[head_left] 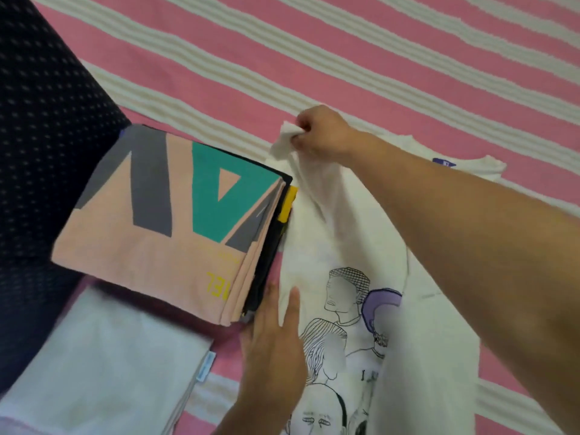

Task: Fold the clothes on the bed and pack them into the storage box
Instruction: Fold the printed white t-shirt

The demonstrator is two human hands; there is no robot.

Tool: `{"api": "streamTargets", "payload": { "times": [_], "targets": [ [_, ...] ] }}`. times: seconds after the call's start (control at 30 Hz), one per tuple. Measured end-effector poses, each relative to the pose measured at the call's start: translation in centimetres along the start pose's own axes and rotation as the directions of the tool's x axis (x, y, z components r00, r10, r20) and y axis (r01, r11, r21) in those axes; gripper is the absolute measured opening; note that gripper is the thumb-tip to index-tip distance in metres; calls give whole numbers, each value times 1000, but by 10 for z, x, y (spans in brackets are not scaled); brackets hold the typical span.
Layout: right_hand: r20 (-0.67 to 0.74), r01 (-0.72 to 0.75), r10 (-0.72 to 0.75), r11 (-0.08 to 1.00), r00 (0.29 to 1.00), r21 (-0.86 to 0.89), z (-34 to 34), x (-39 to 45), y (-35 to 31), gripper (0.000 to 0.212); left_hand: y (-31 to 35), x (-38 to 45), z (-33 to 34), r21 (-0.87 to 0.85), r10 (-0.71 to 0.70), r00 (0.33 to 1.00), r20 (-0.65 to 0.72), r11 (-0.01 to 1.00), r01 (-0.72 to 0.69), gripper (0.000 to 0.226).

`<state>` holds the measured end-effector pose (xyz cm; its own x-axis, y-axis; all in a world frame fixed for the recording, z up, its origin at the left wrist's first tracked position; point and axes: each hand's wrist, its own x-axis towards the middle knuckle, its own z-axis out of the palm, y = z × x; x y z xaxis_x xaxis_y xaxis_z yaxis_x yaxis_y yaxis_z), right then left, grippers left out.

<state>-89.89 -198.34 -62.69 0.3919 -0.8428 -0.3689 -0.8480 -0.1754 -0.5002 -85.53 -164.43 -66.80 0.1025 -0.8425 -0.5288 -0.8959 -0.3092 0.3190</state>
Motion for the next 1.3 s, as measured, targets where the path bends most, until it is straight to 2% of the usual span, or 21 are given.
{"api": "streamTargets", "payload": {
  "times": [0.07, 0.1, 0.13, 0.2, 0.27, 0.33, 0.4, 0.47, 0.57, 0.67, 0.73, 0.77, 0.87, 0.93, 1.0, 1.03, 1.13, 1.2, 1.3],
  "targets": [
    [-105, 83, -55, 958, 993, 276, -34, -48, 19, 4, -1, 0, 0, 4, -13, 999, -47, 1000, 13, 110],
    [-145, 85, -27, 906, 989, 415, -52, -86, 36, 5, 0, -2, 0, -6, -1, 999, -53, 1000, 1, 107],
    [-174, 58, 41, 845, 984, 532, -64, -127, 57, 10, -2, -5, 2, -6, 23, 998, -54, 1000, -23, 101],
    [-169, -75, 271, 702, 947, 708, -66, -217, 109, 32, -7, -16, 11, -48, 77, 992, -96, 995, -82, 80],
    [-57, -306, 570, 519, 819, 798, -41, -292, 162, 42, -13, -30, 14, -140, 53, 989, -136, 987, -72, 61],
    [8, -447, 768, 364, 640, 817, -5, -344, 197, 41, -20, -43, 16, -196, -21, 984, -176, 981, -14, 57],
    [29, -467, 874, 230, 485, 854, 25, -366, 211, 39, -32, -55, 19, -177, -26, 982, -188, 984, -8, 67],
    [85, -444, 905, 122, 418, 888, 43, -371, 209, 29, -41, -69, 20, -131, -53, 980, -190, 991, 29, 73],
    [206, -414, 874, -6, 441, 910, 56, -356, 193, 9, -50, -99, 24, -43, -66, 977, -201, 997, 58, 68],
    [305, -430, 824, -84, 478, 899, 58, -332, 173, 16, -52, -133, 34, -146, -267, 941, -208, 960, 240, 63],
    [380, -399, 785, -186, 489, 898, 60, -313, 162, 16, -58, -152, 42, -110, -337, 919, -204, 941, 321, 51],
    [409, -411, 755, -202, 512, 889, 60, -306, 156, 16, -59, -165, 49, -76, -376, 903, -208, 927, 368, 46],
    [439, -475, 654, -136, 616, 869, 56, -294, 151, 22, -62, -177, 59, 7, -412, 882, -228, 905, 425, 37],
    [406, -447, 631, -104, 661, 888, 43, -288, 144, 13, -62, -177, 60, -10, -448, 863, -231, 888, 459, 23],
    [317, -362, 664, -75, 677, 929, 19, -278, 124, 6, -64, -175, 56, -78, -475, 848, -237, 879, 471, 11],
    [262, -310, 671, -50, 694, 949, 6, -270, 113, 9, -63, -176, 55, -107, -471, 847, -246, 882, 459, 13],
    [78, -180, 584, 119, 808, 976, -19, -238, 72, 30, -60, -194, 46, -211, -446, 864, -233, 891, 402, 19],
    [11, -168, 536, 245, 844, 955, -36, -219, 36, 44, -49, -218, 38, -296, -476, 860, -182, 861, 414, 19],
    [-97, -122, 527, 365, 844, 923, -68, -214, 10, 55, -30, -243, 29, -297, -389, 859, -332, 908, 296, 15]
  ]
}}
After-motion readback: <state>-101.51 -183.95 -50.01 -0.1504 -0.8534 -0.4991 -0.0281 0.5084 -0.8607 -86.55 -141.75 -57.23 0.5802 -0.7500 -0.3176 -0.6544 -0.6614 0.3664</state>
